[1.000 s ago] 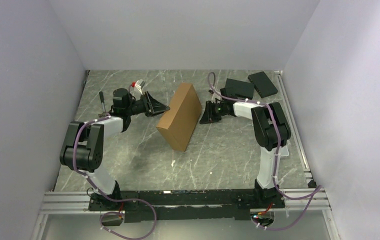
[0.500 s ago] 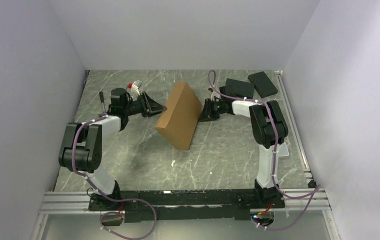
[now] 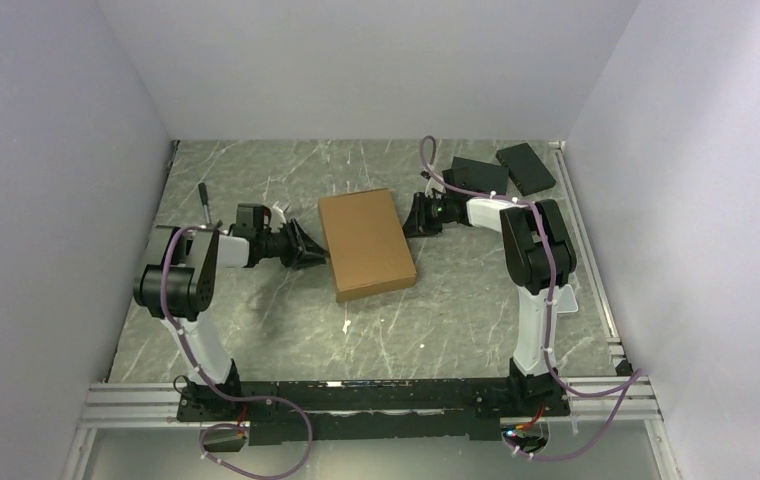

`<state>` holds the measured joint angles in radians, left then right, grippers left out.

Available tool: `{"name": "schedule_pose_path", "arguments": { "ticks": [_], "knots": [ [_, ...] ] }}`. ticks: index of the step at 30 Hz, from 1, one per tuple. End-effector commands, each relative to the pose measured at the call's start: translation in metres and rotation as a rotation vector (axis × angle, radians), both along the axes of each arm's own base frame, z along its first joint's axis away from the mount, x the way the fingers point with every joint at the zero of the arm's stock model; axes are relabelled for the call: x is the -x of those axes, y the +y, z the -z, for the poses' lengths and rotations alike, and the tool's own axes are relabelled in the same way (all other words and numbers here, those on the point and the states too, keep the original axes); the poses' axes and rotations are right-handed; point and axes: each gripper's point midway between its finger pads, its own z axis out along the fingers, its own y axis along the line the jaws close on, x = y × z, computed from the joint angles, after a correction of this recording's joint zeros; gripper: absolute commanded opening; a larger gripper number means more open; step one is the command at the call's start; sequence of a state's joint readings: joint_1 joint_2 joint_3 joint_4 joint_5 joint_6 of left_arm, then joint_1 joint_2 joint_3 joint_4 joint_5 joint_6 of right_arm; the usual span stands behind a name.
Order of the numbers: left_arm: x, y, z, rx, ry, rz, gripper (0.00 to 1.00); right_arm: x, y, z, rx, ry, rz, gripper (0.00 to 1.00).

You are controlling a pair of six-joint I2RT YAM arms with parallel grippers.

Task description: Fold the paper box

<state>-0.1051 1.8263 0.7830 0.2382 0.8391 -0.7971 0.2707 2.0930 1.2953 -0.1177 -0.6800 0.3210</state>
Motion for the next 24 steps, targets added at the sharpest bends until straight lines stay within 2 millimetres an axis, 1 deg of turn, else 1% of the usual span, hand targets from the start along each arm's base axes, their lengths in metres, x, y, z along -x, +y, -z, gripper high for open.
{"name": "schedule_pose_path", "arguments": {
  "ticks": [1, 4, 7, 10, 14, 17, 20, 21, 24],
  "knots": [
    [0.002, -0.008, 0.010, 0.010, -0.015, 0.046, 0.36, -0.002, 0.011, -0.007, 0.000, -0.037, -0.042, 0.25],
    [0.003, -0.004, 0.020, -0.028, 0.014, 0.039, 0.36, -0.004, 0.008, -0.009, 0.028, -0.052, -0.046, 0.26],
    [0.003, 0.007, 0.028, -0.132, 0.044, 0.005, 0.38, -0.010, -0.003, -0.014, 0.083, -0.093, -0.039, 0.28],
    [0.002, 0.020, 0.026, -0.225, 0.046, -0.037, 0.40, -0.017, -0.016, -0.023, 0.144, -0.152, -0.031, 0.30],
    [0.003, 0.033, 0.020, -0.305, 0.037, -0.091, 0.42, -0.024, -0.039, -0.037, 0.224, -0.233, -0.027, 0.35],
    [0.002, 0.046, 0.008, -0.349, -0.012, -0.154, 0.44, -0.026, -0.057, -0.059, 0.261, -0.303, -0.025, 0.38],
    [0.000, 0.058, -0.013, -0.352, -0.082, -0.219, 0.45, -0.021, -0.072, -0.090, 0.285, -0.409, -0.065, 0.42],
    [-0.001, 0.061, -0.022, -0.348, -0.113, -0.238, 0.46, -0.016, -0.076, -0.101, 0.290, -0.448, -0.085, 0.43],
    [-0.001, 0.071, -0.054, -0.338, -0.211, -0.280, 0.47, 0.007, -0.086, -0.132, 0.277, -0.554, -0.174, 0.46]
  ]
}}
